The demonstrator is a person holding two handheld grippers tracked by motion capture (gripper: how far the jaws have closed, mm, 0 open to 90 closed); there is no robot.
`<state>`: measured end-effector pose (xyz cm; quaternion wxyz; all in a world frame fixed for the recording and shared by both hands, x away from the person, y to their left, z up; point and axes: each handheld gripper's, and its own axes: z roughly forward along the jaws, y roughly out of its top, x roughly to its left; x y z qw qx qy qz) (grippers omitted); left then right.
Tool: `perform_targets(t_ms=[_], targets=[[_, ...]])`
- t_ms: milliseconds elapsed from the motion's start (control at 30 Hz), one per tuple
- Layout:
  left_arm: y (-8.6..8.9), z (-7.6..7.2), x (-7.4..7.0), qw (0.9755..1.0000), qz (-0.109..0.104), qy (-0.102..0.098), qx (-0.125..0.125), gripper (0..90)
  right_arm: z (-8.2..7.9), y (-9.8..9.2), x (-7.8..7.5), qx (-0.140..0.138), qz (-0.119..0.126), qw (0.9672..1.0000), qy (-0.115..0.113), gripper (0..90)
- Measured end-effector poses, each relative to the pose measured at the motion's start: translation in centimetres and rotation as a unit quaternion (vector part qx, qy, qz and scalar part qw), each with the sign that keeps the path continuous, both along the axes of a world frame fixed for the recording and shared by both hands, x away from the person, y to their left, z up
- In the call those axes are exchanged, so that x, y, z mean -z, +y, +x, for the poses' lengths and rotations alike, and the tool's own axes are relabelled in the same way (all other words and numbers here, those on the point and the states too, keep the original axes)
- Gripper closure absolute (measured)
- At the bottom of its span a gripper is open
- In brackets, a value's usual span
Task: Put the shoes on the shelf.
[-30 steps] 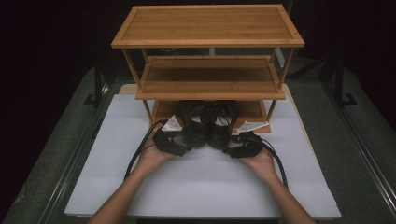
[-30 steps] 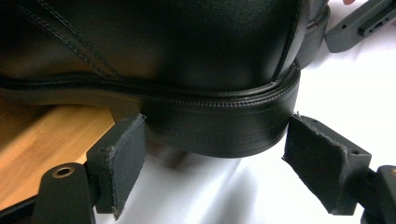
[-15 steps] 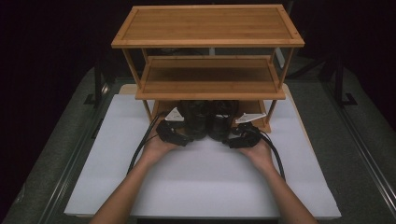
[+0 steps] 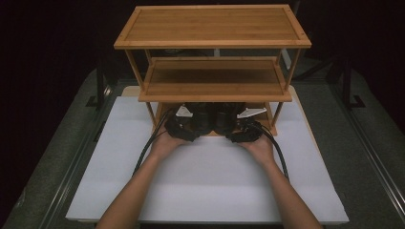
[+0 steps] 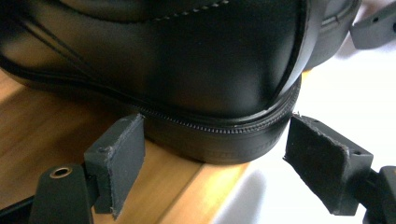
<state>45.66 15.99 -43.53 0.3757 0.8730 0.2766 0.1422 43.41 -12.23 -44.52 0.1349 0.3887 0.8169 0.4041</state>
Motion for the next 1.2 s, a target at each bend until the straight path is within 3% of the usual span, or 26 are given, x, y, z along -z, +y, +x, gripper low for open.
perform_targets(t_ms=[167,300,433,533,867,1033,1200], targets=[[0.3,0.1,0.4,0.9999,-0.009,0.008,-0.01,19.7,0.3,-0.2,0.4,0.006,0.012,0.9996,0.025,30.6],[0.3,-0.1,0.1,0.9999,-0.002,0.01,-0.005,19.9,0.2,-0.2,0.3,0.002,0.011,0.9998,0.016,30.3],[0.9,-0.5,-0.5,0.9998,-0.008,0.016,-0.011,18.5,-0.3,-0.7,-0.3,-0.004,0.016,0.9998,0.012,27.6],[1.6,-1.0,-1.1,0.9999,-0.005,0.01,-0.007,17.7,-1.0,-1.2,-0.6,-0.008,0.016,0.9998,0.01,26.8],[4.5,-5.0,-2.7,0.9999,-0.009,0.0,-0.008,17.4,-4.6,-3.7,-1.5,-0.009,0.013,0.9999,0.002,23.2],[6.2,-7.3,-3.0,0.9999,-0.008,-0.002,-0.014,11.9,-6.4,-5.2,-1.7,-0.004,0.013,0.9999,0.009,14.9],[7.9,-9.9,-3.0,0.9999,0.003,0.006,-0.013,6.0,-8.4,-6.7,-1.7,0.005,-0.002,1.0,0.008,11.9]])
